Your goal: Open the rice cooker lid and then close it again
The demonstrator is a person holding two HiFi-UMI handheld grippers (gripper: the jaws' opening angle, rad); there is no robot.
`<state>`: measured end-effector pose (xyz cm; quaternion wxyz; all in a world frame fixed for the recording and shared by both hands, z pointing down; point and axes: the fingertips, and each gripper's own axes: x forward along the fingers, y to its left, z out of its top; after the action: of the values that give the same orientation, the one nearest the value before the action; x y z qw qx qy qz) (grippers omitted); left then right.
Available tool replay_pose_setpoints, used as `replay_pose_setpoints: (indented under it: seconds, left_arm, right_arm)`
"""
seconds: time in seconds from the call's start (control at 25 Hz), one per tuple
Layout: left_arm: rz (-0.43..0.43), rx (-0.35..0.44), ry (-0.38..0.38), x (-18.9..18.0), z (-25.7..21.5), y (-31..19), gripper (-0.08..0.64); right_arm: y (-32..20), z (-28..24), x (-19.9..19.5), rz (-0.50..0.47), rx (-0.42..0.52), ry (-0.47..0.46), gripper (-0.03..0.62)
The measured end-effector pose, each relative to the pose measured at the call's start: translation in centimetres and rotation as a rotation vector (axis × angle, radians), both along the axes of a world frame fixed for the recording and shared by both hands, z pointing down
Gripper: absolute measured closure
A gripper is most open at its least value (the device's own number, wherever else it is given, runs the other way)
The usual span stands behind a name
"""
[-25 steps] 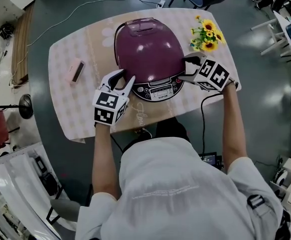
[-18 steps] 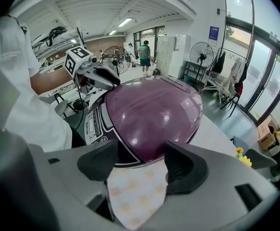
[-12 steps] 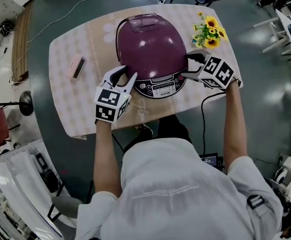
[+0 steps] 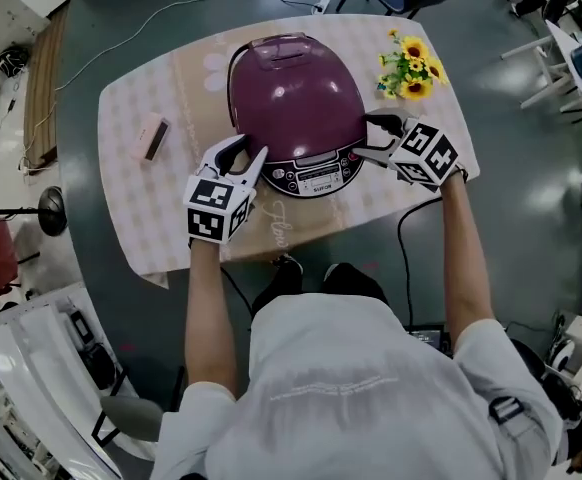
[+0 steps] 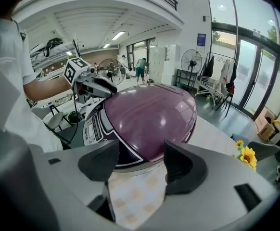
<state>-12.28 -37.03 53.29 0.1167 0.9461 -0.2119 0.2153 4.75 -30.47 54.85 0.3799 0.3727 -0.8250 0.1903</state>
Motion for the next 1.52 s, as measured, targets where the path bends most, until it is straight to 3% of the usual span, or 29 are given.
replay_pose_setpoints:
  seconds: [0.28,0.36,0.52,0.64,1.08,1.52]
  left_arm:
    - [-0.051,0.013,-0.004,-0.1,0.3,0.2,0.410]
    - [-0.112,0.062,-0.010,-0.9,0.0,0.5,0.410]
    - [-0.210,0.112,0.052,-1.9,-2.5,2.6,0.440]
    - [-0.217,0.132,0.048,-1.8,-3.8,5.3,0.446]
    - [-0.272,0.304,0.091,-3.8,-12.4,16.0,0.525]
    - [-0.255,0.395,0.102,-4.3,-16.8,26.2,0.545]
  right_arm:
    - [1.1,0.1,1.1,0.128,0.113,-0.126,0.341]
    - [2.1,-0.2,1.8,0.188,0.162,-0.118,0.426]
    - [4.4,-2.5,3.2,0.273,0.273,-0.104,0.473]
    - [6.9,-4.5,3.9,0.314,0.336,-0.103,0.490]
    - [17.6,-13.2,3.6,0.372,0.568,-0.140,0.554]
    - [27.0,-17.5,1.6,0.321,0.656,-0.124,0.563]
